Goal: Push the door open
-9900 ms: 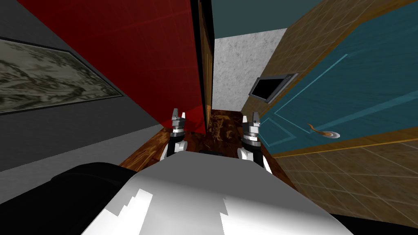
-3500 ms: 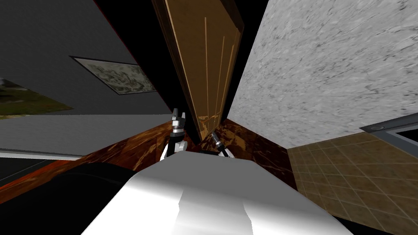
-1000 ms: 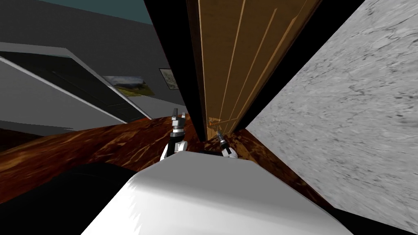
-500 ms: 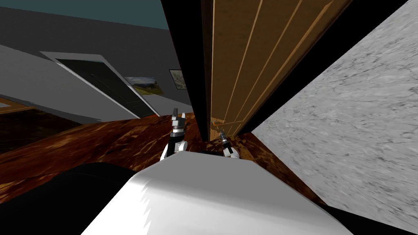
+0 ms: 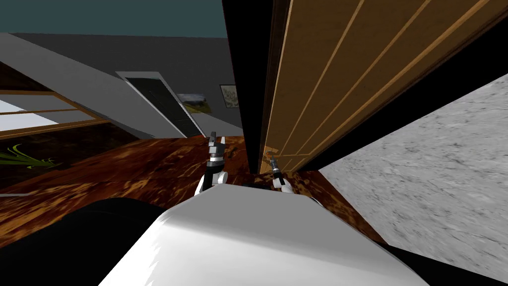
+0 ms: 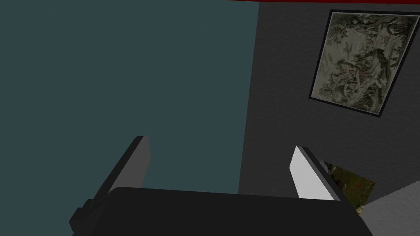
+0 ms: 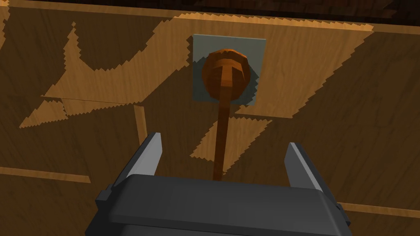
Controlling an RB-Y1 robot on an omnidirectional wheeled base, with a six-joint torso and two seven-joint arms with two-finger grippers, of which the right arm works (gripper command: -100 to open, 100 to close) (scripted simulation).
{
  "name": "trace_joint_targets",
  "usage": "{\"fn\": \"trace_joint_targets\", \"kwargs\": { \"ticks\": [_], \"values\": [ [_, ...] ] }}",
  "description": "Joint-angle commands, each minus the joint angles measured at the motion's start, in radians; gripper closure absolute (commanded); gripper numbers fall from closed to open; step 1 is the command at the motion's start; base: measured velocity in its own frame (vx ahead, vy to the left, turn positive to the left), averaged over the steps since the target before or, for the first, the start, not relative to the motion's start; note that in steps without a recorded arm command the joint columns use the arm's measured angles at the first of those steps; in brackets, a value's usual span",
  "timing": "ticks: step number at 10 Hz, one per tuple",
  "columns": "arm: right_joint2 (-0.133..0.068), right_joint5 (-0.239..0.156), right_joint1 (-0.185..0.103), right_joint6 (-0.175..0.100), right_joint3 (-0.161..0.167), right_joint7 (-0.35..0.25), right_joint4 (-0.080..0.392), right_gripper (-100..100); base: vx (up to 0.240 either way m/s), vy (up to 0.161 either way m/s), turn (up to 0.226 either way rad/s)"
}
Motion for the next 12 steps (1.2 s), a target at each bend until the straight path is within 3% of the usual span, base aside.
{"fn": "trace_joint_targets", "kwargs": {
  "ticks": [1,3,4,9,12],
  "values": [
    [-0.004,-0.026,-0.008,0.0,-0.025,0.008,0.004,-100,0.138,0.058,0.214],
    [0.0,-0.024,-0.018,-0.016,-0.024,0.008,0.027,-100,0.079,0.008,0.05],
    [0.0,-0.024,-0.018,-0.016,-0.024,0.008,0.027,100,0.0,0.0,0.0],
    [0.0,-0.024,-0.018,-0.016,-0.024,0.008,0.027,100,-0.008,-0.001,0.0],
    [-0.006,-0.006,-0.022,-0.018,-0.03,-0.005,0.035,100,-0.12,-0.153,0.16]
  ]
}}
